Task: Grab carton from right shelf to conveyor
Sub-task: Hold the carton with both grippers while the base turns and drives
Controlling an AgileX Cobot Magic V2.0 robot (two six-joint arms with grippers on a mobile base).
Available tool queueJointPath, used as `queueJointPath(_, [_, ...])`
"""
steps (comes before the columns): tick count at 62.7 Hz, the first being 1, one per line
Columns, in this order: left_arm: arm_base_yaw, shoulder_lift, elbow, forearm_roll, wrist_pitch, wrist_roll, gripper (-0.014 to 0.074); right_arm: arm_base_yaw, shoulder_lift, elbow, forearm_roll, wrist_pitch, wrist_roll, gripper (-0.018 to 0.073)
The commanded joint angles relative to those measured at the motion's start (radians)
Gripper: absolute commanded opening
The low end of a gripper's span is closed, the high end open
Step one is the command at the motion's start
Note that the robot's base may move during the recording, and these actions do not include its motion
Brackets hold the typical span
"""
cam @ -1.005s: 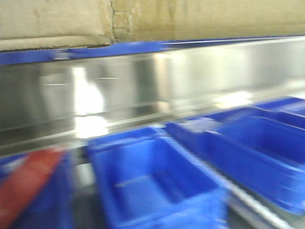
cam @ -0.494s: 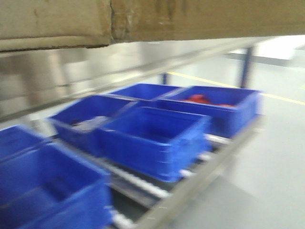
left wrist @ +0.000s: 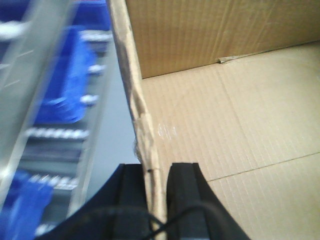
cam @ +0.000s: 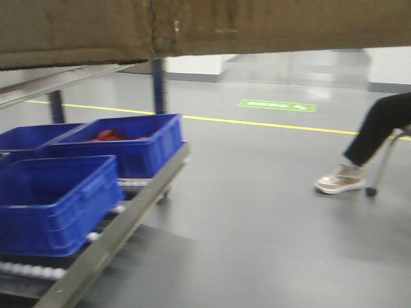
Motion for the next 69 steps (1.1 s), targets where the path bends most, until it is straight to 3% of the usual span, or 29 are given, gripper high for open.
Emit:
queueJointPath(1, [-0.007,-0.009,0.0,-0.014,-0.03,0.005,-0.0017,0.007,-0.017,-0.005,0.01,-0.052,-0.032,-0.0069])
queueJointPath(69, [-0.007,-0.009,0.0,-0.014,-0.03,0.005,-0.0017,0.007,-0.017,-0.005,0.01,-0.052,-0.032,-0.0069])
